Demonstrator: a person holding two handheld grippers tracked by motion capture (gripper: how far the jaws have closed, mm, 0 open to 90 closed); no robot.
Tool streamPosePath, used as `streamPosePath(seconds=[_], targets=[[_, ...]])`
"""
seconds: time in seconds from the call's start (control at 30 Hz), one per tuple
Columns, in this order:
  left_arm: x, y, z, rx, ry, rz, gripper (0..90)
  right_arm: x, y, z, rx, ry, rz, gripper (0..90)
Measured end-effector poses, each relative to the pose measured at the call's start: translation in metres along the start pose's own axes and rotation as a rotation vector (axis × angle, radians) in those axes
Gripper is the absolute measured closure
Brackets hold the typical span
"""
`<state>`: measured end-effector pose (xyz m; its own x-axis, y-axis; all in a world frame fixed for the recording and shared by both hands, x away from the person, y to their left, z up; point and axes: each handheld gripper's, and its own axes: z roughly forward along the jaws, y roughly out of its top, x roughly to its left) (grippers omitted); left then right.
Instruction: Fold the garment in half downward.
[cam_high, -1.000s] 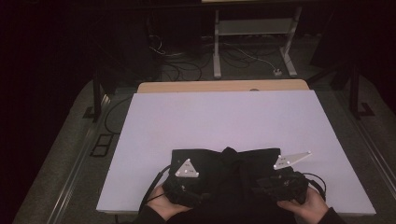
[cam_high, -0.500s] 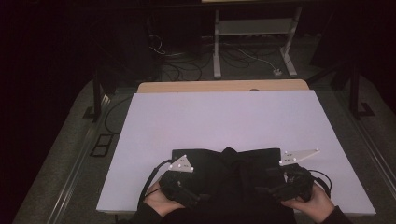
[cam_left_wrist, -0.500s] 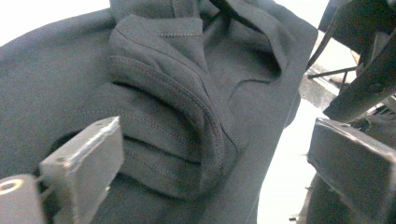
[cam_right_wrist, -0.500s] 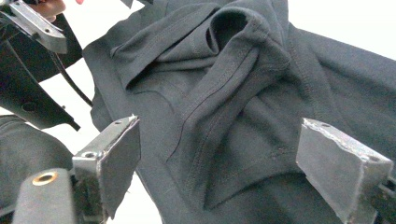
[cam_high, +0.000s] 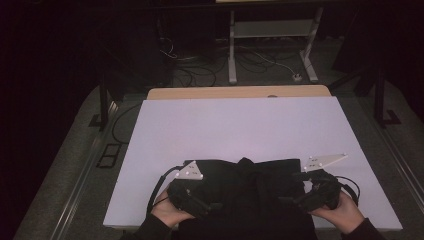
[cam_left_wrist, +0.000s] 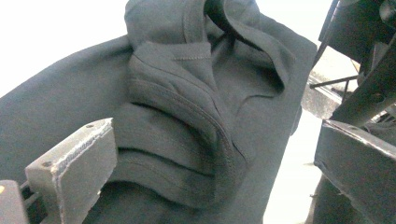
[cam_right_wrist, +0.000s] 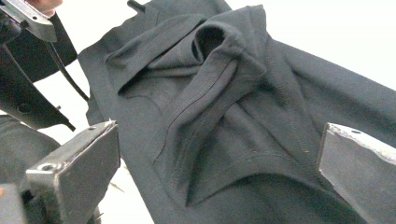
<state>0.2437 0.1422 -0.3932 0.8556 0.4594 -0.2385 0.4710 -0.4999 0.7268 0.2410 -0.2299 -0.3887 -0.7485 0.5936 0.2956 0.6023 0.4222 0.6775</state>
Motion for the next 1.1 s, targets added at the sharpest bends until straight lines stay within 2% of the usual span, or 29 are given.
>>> streamPosePath(seconds=[0.03,0.37,0.67,1.1], targets=[[0.002,0.001,-0.001,0.000,0.002,0.010,0.0,-0.002,0.000,-0.001,-0.002,0.004,0.001,0.0],[0.017,0.003,-0.015,-0.012,0.027,-0.008,0.0,-0.024,0.005,-0.016,-0.023,-0.028,0.019,0.0],[0.031,0.005,-0.024,-0.017,0.047,-0.015,0.0,-0.033,0.014,-0.025,-0.037,-0.054,0.010,0.0],[0.052,0.005,-0.029,-0.040,0.060,-0.055,0.0,-0.047,0.024,-0.032,-0.041,-0.076,0.004,0.0]])
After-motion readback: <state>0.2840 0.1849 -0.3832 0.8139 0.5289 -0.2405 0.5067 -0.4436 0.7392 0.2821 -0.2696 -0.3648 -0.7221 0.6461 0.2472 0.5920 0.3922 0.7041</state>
